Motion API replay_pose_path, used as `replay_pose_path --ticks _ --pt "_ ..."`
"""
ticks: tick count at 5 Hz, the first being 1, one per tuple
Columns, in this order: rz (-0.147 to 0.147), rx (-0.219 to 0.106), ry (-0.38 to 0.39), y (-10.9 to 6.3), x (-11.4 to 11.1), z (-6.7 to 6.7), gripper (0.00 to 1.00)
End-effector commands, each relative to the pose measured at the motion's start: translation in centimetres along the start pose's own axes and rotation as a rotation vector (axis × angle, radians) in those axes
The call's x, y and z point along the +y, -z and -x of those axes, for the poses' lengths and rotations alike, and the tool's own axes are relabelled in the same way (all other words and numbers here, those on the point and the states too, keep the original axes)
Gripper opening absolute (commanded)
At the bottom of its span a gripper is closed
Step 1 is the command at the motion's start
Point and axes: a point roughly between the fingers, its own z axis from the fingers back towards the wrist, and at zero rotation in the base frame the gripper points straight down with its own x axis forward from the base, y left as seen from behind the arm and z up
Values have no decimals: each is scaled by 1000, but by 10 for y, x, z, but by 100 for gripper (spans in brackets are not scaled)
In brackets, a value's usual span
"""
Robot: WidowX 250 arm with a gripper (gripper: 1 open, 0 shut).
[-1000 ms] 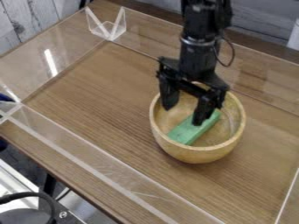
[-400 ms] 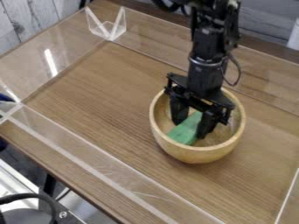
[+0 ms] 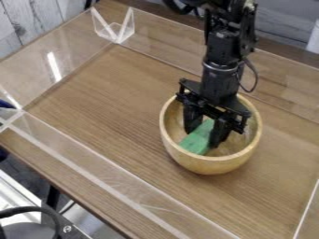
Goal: Remove the green block from inside the brown bowl and put it on the table
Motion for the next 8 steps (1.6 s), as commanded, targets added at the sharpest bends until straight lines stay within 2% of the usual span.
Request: replay_pose_path --ticks 1,8 --pt "2 -42 24 -7 -3 -10 0" --pt "27 -36 55 5 -3 -22 0"
